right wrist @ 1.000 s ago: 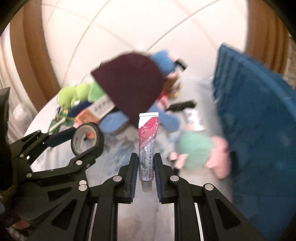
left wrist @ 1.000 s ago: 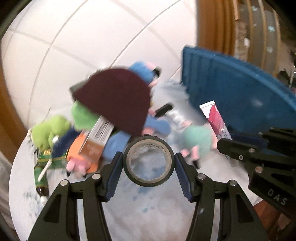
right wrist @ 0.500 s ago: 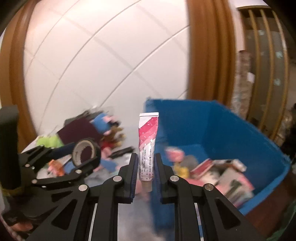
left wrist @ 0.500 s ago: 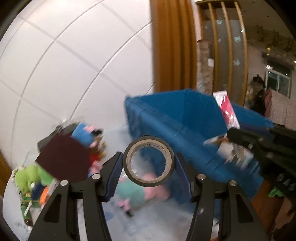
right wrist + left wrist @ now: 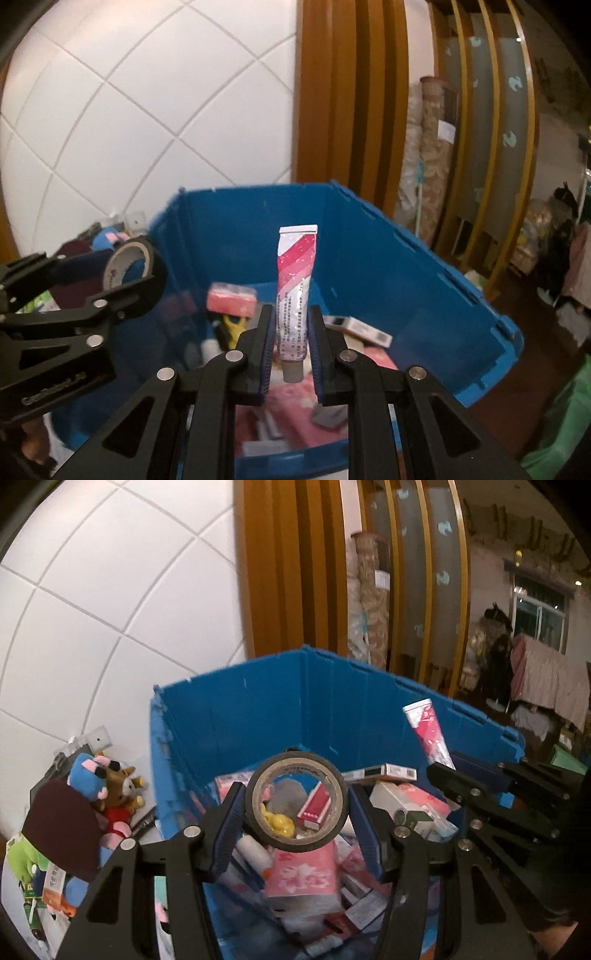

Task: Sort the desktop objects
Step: 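Open both tools to drop the tape roll and tube into the bin, then move both open tools back to the plush pile on the table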

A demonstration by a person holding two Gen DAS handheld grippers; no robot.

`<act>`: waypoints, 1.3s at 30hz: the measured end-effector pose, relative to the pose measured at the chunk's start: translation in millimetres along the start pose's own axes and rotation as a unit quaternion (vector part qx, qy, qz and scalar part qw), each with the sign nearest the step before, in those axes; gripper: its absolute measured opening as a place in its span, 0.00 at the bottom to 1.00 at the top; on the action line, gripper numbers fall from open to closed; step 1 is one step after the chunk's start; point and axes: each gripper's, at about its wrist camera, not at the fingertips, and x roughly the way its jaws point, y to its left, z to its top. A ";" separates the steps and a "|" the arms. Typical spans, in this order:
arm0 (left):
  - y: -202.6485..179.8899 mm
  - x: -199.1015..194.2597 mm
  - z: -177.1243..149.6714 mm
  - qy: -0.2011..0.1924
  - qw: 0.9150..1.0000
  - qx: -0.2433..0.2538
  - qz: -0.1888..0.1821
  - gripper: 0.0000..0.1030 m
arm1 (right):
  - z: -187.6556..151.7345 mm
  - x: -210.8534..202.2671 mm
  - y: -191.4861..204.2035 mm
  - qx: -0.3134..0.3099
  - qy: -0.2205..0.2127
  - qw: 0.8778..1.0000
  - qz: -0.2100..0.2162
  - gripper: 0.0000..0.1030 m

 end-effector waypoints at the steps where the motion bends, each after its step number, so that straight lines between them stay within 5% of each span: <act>1: -3.9 0.9 1.0 0.001 1.000 0.001 0.003 0.54 | -1.8 5.0 -5.2 -0.001 0.005 1.000 0.002 0.17; 9: -14.2 8.8 4.0 0.015 1.000 0.002 0.024 0.54 | -6.8 24.3 -31.8 -0.002 0.021 1.000 0.018 0.17; 11: -14.1 8.5 3.1 0.015 0.999 0.001 0.031 0.69 | -6.9 27.6 -36.1 0.004 0.023 1.000 0.019 0.20; 14: -8.1 5.6 1.5 0.008 0.999 -0.002 0.034 0.82 | -7.3 29.7 -39.3 0.013 0.024 0.999 0.024 0.37; 16: -3.0 1.4 0.2 0.002 0.999 -0.004 0.034 0.83 | -6.0 31.4 -41.5 0.016 0.025 0.999 0.022 0.73; 18: 4.6 -4.8 -0.9 -0.004 0.999 -0.011 0.038 0.83 | -5.3 29.9 -39.8 0.017 0.024 0.999 0.023 0.94; 19: 10.4 -8.8 -1.7 -0.009 0.999 -0.018 0.038 0.83 | -4.6 28.2 -38.0 0.016 0.022 0.999 0.019 0.97; 30: 125.1 -55.0 -29.1 -0.039 0.991 -0.096 0.083 0.87 | 20.9 -1.5 17.0 0.001 -0.004 1.000 0.022 1.00; 39: 276.3 -87.1 -91.2 -0.022 0.979 -0.154 0.134 0.87 | 53.1 -49.8 141.8 -0.019 -0.071 0.995 0.070 1.00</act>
